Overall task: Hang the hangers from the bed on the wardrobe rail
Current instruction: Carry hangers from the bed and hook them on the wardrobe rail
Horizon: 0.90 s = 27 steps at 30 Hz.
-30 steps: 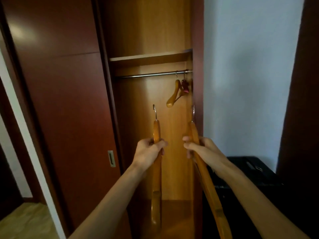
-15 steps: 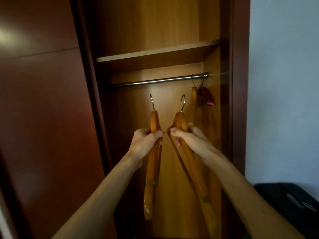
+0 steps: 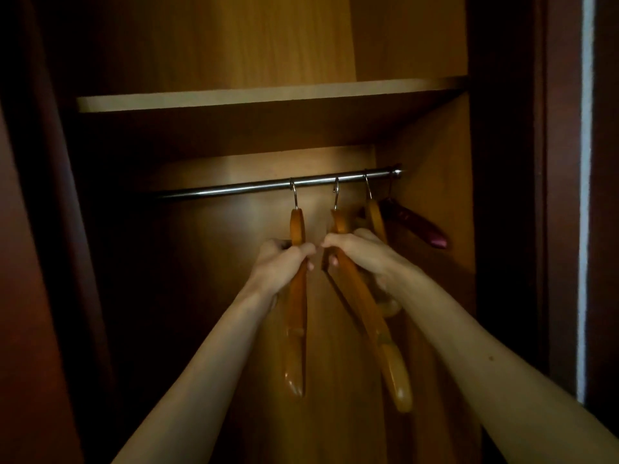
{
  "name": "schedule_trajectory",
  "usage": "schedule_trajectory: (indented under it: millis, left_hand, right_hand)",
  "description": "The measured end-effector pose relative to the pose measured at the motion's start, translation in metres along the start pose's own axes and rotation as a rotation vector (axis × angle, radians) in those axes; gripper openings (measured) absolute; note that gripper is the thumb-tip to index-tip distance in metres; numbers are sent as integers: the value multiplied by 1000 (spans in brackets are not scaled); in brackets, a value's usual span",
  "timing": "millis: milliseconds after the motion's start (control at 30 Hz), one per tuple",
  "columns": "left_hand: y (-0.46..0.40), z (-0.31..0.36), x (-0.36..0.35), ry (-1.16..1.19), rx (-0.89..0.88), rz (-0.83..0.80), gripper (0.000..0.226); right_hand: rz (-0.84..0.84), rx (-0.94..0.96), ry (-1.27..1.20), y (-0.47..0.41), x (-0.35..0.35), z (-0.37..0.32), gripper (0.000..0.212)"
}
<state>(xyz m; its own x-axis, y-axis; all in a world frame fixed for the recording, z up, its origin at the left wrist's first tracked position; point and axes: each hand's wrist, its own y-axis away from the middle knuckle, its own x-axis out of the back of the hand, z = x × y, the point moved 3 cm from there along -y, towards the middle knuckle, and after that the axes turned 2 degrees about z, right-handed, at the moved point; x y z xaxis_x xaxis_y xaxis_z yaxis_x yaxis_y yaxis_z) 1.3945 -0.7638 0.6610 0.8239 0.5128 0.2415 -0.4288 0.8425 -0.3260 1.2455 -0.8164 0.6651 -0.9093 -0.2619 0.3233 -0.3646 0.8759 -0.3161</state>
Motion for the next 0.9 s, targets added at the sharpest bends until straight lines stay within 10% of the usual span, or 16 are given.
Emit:
schedule_trajectory:
  millis: [900]
  left_hand:
    - [-153, 11, -95, 17, -42, -180, 19]
  right_hand:
    - [171, -298, 127, -179, 58, 20, 18]
